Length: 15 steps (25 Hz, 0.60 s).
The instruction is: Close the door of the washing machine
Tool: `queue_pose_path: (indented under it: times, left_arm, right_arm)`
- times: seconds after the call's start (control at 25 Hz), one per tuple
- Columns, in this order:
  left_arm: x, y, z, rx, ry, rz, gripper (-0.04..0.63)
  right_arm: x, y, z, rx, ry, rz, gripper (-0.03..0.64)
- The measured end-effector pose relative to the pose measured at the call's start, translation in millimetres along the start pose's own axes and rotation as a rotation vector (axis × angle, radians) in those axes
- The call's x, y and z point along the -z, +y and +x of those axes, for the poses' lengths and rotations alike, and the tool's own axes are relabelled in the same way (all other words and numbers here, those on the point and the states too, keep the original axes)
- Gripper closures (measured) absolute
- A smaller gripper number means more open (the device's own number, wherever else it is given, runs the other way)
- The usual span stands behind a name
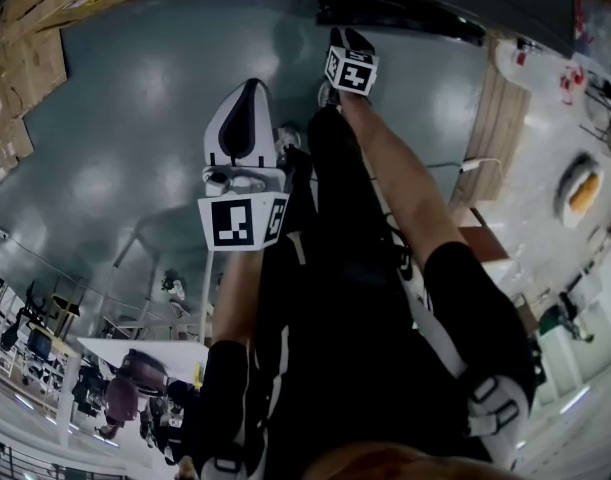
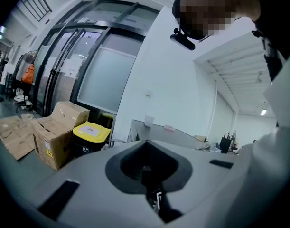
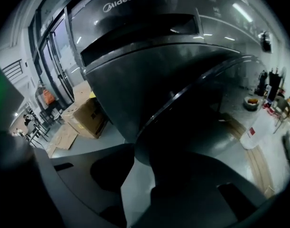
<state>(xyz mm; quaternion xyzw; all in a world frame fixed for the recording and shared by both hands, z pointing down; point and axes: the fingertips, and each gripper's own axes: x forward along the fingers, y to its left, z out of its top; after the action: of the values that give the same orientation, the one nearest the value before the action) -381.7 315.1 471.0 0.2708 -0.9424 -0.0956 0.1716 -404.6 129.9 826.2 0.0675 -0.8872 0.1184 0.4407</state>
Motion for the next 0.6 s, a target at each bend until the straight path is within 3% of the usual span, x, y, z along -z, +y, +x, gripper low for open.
queue_pose_path:
  times: [0.32, 0.6]
  left_arm:
    - [-38, -14, -53, 0.069, -0.058, 0.023, 0.591]
    - [-82, -54, -116, 0.203, -0.125, 0.039, 0.589]
  right_arm:
    - [-31, 28, -102, -0.087, -0.093, 0.034, 0.593]
    - [-83, 45, -287, -0.149, -0.310, -0.088, 0.612]
